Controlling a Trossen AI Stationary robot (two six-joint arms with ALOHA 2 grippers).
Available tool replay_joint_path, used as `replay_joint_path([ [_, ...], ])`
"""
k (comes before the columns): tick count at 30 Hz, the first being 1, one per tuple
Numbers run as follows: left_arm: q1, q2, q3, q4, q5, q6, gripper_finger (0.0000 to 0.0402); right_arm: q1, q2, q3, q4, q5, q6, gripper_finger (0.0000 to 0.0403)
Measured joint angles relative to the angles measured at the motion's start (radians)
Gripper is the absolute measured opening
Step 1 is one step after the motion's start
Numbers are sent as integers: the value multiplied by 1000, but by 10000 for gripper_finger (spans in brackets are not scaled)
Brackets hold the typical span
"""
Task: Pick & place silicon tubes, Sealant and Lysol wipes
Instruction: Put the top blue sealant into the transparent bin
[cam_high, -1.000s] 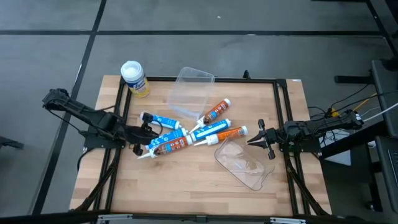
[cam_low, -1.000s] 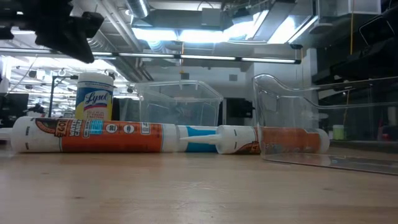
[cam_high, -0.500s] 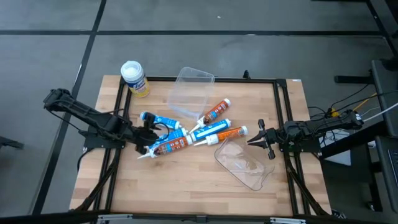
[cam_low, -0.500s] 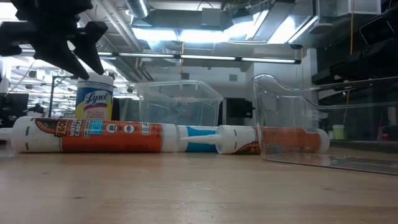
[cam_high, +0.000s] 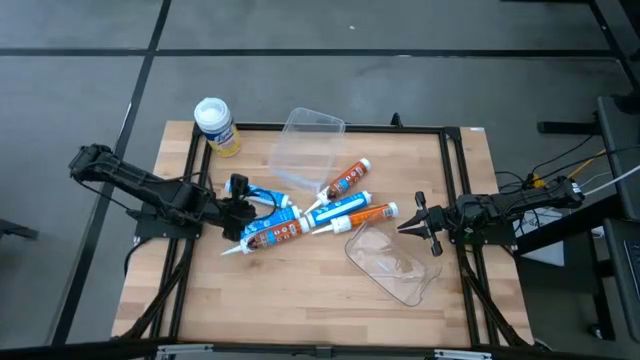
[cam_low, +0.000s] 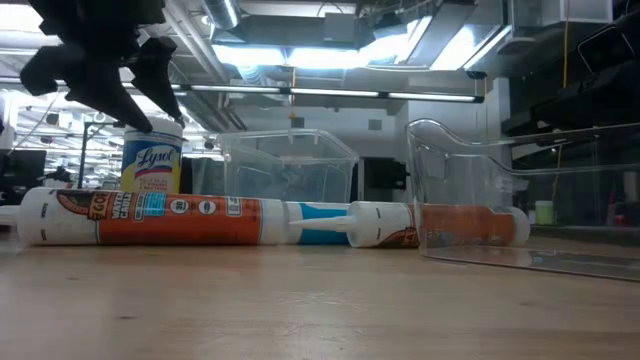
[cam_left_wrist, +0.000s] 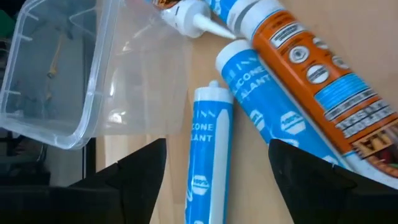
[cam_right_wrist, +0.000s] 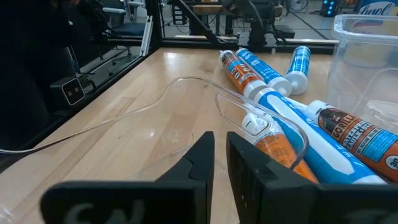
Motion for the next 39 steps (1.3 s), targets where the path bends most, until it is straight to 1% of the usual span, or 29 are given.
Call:
replay_joint_path([
  [7, 90, 54, 0, -21, 24, 2, 281, 0, 0, 0, 0, 0, -1, 45],
  [12, 145, 91, 0, 13, 21, 2, 281, 0, 0, 0, 0, 0, -1, 46],
  [19, 215, 152, 0, 16, 26, -58, 281, 0, 0, 0, 0, 0, 0, 45],
  [23, 247, 176, 0, 16, 99, -58, 281, 0, 0, 0, 0, 0, -1, 45],
  [26, 272, 192, 0, 15, 161, -31, 281, 0, 0, 0, 0, 0, 0, 46],
  [29, 295, 207, 0, 15, 186, 19, 281, 0, 0, 0, 0, 0, -1, 46],
  [34, 336, 235, 0, 17, 197, 97, 281, 0, 0, 0, 0, 0, -1, 46],
  [39, 372, 261, 0, 17, 222, 132, 281, 0, 0, 0, 0, 0, -1, 46],
])
